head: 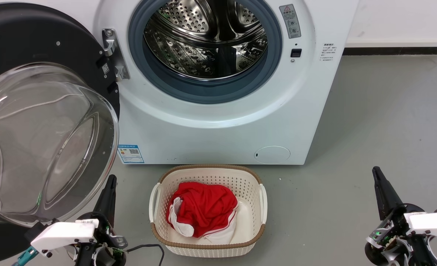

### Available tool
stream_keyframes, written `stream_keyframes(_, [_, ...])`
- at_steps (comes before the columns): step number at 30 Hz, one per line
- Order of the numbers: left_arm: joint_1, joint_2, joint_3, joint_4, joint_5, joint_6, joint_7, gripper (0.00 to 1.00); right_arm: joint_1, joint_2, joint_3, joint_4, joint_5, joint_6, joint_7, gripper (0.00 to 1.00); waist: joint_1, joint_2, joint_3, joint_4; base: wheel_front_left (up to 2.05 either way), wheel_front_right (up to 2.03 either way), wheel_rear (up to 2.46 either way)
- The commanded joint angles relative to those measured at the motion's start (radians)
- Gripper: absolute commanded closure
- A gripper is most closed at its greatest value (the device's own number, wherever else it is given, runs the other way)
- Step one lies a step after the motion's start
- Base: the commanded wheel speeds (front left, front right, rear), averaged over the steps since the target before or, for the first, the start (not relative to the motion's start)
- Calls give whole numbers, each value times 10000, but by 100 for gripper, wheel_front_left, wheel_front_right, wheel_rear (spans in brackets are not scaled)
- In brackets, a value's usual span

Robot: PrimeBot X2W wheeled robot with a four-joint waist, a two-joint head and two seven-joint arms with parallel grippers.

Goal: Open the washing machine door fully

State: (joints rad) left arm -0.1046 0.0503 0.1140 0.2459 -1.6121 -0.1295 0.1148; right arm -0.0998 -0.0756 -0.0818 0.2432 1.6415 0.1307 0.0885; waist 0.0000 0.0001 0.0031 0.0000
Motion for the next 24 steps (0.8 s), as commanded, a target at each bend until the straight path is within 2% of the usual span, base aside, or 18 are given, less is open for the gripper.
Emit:
stream_keyframes(1, [-77,-15,35,7,-12,-48,27,100,-115,43,-19,18,-46,0,17,100,0,-1,0,0,0,0,0])
stream_keyframes(24, [-76,-15,32,4,-14,-48,25,100,-123,85,-100,22,-116,0,91,100,0,-1,0,0,0,0,0])
